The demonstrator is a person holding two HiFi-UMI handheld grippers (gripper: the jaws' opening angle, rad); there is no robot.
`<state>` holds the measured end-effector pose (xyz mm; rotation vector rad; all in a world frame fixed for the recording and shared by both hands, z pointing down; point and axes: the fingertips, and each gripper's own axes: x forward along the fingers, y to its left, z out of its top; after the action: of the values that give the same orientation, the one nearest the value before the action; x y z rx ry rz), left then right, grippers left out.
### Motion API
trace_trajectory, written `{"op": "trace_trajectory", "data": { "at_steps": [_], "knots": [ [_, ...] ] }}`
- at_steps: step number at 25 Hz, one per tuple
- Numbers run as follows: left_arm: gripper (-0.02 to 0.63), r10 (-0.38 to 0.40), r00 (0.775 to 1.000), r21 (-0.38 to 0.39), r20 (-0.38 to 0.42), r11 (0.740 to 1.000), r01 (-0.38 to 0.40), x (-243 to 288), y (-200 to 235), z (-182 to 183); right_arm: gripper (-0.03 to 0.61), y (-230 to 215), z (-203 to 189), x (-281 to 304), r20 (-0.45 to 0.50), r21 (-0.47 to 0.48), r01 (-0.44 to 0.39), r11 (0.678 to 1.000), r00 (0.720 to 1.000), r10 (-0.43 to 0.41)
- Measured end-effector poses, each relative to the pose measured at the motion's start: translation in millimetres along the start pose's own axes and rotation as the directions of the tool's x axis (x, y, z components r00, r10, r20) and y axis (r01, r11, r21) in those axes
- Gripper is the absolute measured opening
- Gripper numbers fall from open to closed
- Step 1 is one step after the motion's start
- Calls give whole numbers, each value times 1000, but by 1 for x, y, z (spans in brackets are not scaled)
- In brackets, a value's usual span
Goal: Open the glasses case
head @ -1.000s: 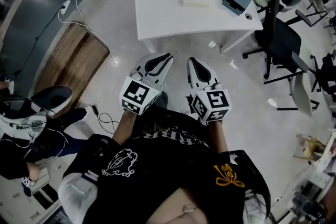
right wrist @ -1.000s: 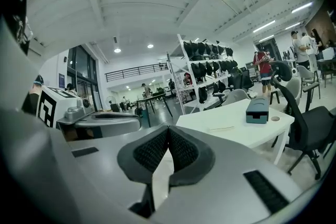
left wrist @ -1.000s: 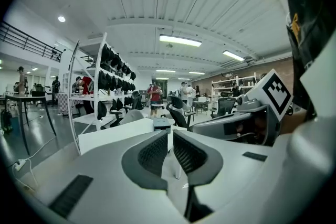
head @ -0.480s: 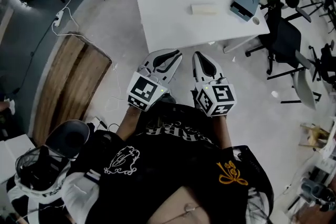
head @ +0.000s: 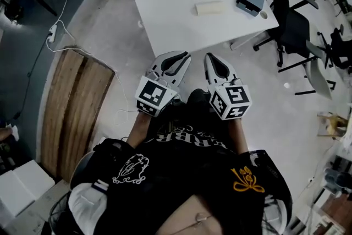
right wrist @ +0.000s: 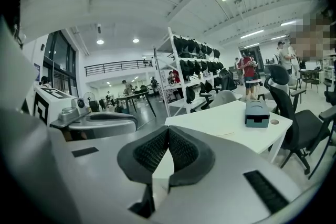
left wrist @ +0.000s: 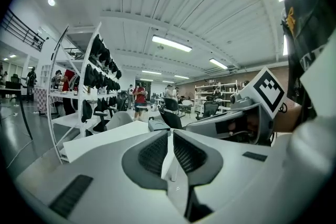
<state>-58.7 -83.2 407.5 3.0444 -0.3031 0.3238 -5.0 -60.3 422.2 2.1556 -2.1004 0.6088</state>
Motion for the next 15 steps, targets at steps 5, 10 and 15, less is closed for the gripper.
{"op": "trace_trajectory", "data": {
  "at_steps": [5, 10, 15],
  "knots": [
    [46, -13, 1000, -16, -13, 1000, 13, 9, 6, -6, 14, -10, -4, 12, -17, 19, 12, 1000, 1000, -12],
    [46, -8, 999, -37, -54, 999, 6, 21, 26, -17, 14, -18, 0, 36, -34, 26, -2, 1000, 999, 2],
    [46, 22, 997, -34, -70, 999, -24, 49, 52, -16, 15, -42, 4, 68, -50, 32, -24, 999, 998, 26]
  ]
}}
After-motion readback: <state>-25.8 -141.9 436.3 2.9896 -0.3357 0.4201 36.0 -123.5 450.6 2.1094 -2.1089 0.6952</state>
